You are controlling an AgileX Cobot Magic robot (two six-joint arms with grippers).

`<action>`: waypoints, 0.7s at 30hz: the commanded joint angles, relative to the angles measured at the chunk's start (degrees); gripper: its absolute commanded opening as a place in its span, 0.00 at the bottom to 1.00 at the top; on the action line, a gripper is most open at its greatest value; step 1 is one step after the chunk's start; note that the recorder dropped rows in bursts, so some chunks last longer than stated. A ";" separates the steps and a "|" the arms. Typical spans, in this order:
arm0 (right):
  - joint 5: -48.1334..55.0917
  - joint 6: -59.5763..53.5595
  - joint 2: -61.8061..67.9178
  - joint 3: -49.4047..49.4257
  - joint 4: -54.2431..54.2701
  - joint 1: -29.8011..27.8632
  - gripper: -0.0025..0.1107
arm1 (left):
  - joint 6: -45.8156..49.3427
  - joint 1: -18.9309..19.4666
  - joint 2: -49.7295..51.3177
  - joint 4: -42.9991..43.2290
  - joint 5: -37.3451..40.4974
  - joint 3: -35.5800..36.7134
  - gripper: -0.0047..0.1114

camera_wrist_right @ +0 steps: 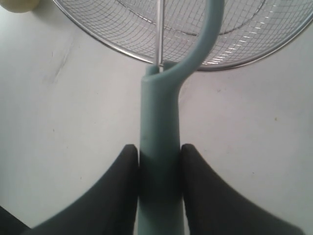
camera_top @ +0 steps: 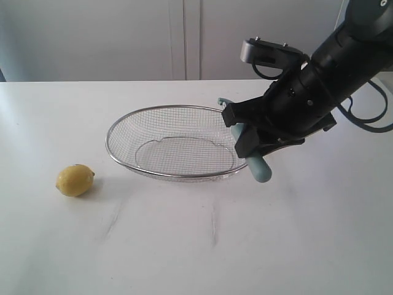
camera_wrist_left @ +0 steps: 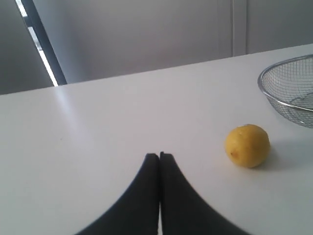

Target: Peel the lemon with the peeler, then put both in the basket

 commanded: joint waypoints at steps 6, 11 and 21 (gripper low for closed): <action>-1.65 -0.73 -0.53 0.27 0.54 -0.36 0.02 | -0.80 0.17 -0.19 -5.74 10.25 -4.63 0.04; -2.00 -0.73 -0.53 0.27 0.65 -0.36 0.02 | -0.91 0.17 1.63 -6.31 16.50 -9.81 0.04; -2.00 -0.73 -0.53 0.27 0.65 -0.36 0.02 | -0.91 0.17 10.36 -6.19 23.98 -19.80 0.04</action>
